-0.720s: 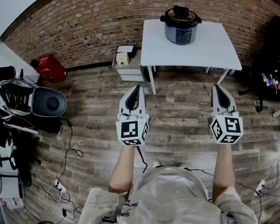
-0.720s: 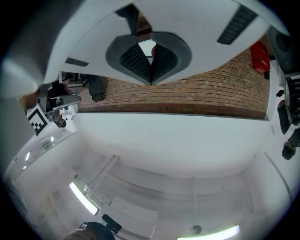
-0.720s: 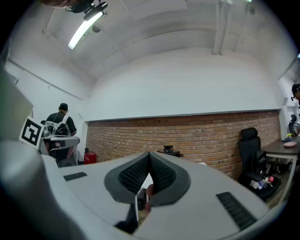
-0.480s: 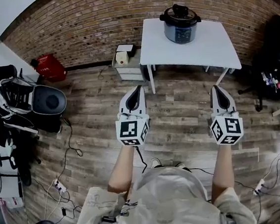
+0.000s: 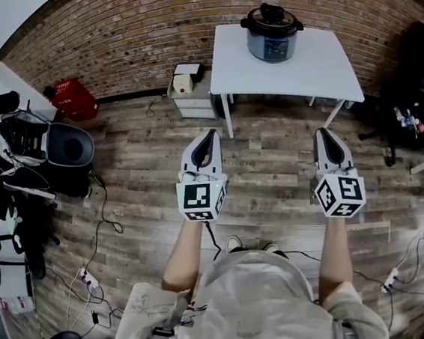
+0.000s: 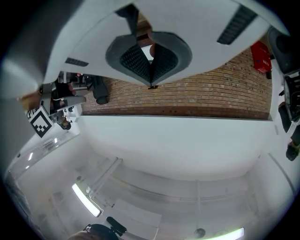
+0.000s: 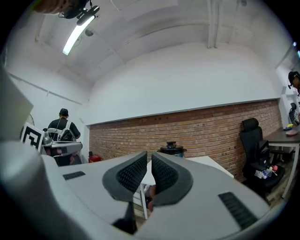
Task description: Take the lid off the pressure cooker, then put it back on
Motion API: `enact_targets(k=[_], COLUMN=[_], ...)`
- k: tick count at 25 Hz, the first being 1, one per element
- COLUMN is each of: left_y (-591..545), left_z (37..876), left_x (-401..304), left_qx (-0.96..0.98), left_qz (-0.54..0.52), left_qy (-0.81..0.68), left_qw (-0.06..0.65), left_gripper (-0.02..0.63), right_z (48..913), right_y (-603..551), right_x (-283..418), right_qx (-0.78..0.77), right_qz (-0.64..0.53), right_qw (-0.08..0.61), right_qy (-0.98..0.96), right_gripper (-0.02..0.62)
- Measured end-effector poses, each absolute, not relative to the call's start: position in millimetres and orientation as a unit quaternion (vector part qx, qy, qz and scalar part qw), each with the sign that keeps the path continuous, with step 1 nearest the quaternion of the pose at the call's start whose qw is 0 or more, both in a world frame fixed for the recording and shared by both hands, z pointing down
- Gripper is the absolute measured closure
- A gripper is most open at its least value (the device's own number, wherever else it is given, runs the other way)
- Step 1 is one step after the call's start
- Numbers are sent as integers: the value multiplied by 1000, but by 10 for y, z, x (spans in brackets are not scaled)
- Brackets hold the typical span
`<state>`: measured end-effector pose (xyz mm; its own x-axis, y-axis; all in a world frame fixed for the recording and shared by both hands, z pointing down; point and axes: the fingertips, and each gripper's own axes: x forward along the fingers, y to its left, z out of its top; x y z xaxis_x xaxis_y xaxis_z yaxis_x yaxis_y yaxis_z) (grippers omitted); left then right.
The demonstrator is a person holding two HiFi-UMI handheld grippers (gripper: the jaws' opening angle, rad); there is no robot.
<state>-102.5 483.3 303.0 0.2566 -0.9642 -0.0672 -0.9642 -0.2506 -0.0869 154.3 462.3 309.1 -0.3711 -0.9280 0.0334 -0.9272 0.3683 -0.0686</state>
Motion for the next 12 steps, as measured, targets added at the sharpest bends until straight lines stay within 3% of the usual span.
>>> enact_targets(k=[3, 7, 12], left_y=[4825, 4815, 4781], left_z=[3036, 3056, 3092], left_x=[-1065, -1126, -1244], left_qx=[-789, -787, -788], left_qz=[0, 0, 1], left_qy=[612, 616, 614], left_qw=[53, 49, 46], left_gripper=[591, 591, 591], right_z=[3106, 3116, 3125], right_y=[4594, 4568, 4509], right_x=[1491, 1401, 1229], right_qx=[-556, -541, -530], right_qz=[-41, -49, -43], right_qw=[4, 16, 12], right_qy=[830, 839, 847], right_gripper=[529, 346, 268])
